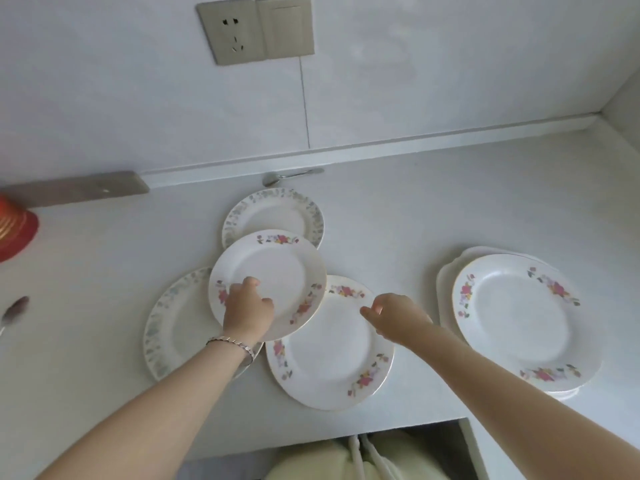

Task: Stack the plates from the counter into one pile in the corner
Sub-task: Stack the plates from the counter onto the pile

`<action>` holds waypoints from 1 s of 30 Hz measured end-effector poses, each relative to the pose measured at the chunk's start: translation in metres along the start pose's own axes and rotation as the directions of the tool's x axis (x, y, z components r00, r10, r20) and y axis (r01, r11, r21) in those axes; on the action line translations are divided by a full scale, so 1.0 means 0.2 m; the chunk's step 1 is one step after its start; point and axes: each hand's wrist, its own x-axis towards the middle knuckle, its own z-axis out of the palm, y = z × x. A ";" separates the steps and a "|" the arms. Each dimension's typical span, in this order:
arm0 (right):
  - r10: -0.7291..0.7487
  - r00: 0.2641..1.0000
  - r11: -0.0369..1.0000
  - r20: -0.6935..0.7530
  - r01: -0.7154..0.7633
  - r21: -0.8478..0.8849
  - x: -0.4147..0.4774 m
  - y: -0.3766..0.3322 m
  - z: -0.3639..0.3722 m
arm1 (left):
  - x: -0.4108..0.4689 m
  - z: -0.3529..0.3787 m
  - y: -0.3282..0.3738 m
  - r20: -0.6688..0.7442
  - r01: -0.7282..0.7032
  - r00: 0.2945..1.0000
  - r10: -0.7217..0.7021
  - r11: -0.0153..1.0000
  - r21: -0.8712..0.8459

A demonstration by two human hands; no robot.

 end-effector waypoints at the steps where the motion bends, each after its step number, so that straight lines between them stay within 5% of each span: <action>1: -0.007 1.000 1.000 0.010 0.008 -0.017 0.02 -0.04 0.02 | 0.02 -0.03 -0.07 -0.045 0.071 0.997 -0.070 0.997 0.021; 5: -0.008 1.000 0.999 0.022 0.009 -0.044 0.06 -0.11 0.09 | 0.09 -0.11 -0.26 -0.033 0.406 0.906 -0.423 0.886 -0.222; 8: 0.011 0.999 0.999 0.049 -0.009 -0.035 0.07 -0.10 0.11 | 0.14 -0.11 -0.33 0.296 0.526 0.836 -0.463 0.521 -0.672; 10: 0.036 0.997 0.999 0.063 -0.035 -0.025 0.05 -0.08 0.11 | 0.16 -0.09 -0.36 0.379 0.540 0.825 -0.418 0.389 -0.747; 17: 0.071 0.997 0.995 0.001 -0.071 0.066 0.01 0.13 0.04 | 0.12 -0.02 -0.32 0.197 0.348 0.916 -0.348 0.449 -0.823; 22: 0.145 0.984 0.986 -0.106 -0.136 0.091 -0.10 0.35 -0.03 | -0.01 -0.04 -0.05 0.167 0.198 0.980 -0.107 0.500 -0.843; 30: 0.411 0.879 0.895 -0.242 -0.340 0.288 -0.39 0.86 -0.16 | -0.27 0.24 0.58 0.322 0.158 0.924 0.205 0.564 -0.811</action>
